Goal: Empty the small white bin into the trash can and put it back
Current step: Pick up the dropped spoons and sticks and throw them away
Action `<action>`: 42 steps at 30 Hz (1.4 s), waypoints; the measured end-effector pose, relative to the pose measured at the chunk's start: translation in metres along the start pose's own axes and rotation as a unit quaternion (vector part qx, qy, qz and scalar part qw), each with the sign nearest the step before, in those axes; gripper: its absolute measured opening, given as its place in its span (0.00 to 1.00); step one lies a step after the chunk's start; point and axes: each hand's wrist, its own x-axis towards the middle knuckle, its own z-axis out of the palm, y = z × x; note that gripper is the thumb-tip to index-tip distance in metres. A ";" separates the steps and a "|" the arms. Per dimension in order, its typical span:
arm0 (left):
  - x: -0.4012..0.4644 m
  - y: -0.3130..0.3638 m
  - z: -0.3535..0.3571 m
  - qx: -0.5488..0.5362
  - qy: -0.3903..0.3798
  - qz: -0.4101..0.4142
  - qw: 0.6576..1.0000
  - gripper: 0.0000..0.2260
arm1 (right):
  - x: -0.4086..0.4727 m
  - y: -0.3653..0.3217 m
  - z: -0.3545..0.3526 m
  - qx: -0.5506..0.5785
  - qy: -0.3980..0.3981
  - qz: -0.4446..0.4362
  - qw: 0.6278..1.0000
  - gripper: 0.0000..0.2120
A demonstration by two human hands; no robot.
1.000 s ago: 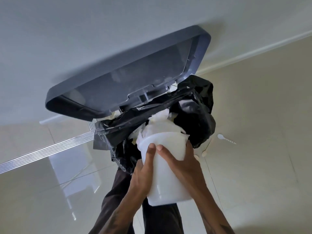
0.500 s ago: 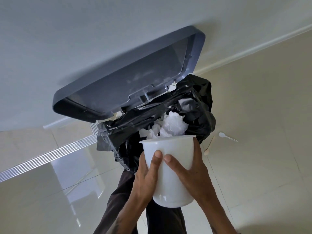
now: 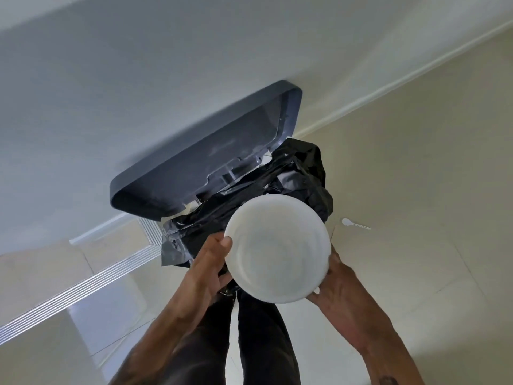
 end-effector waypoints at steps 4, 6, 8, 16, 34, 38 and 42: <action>0.008 0.007 0.012 0.022 -0.002 0.015 1.000 0.11 | -0.003 -0.007 0.005 -0.040 0.031 -0.028 0.998 0.22; 0.012 0.005 0.029 0.025 -0.024 0.019 0.999 0.14 | -0.011 -0.011 -0.007 -0.034 0.055 -0.055 0.996 0.22; 0.016 0.002 0.055 0.026 -0.051 0.021 0.998 0.17 | -0.022 -0.017 -0.028 -0.011 0.083 -0.073 0.994 0.23; 0.075 -0.025 0.208 0.042 -0.040 0.005 0.998 0.18 | -0.031 -0.068 -0.174 0.034 0.150 -0.096 0.984 0.21; 0.431 -0.207 0.336 0.076 0.145 -0.045 0.985 0.18 | 0.281 -0.043 -0.499 -0.189 0.241 -0.027 0.952 0.19; 0.484 -0.246 0.314 0.072 0.186 -0.028 0.980 0.15 | 0.336 -0.017 -0.511 -0.220 0.232 -0.032 0.947 0.20; 0.493 -0.270 0.293 0.046 0.187 -0.029 0.981 0.13 | 0.354 0.002 -0.517 -0.199 0.215 -0.058 0.954 0.17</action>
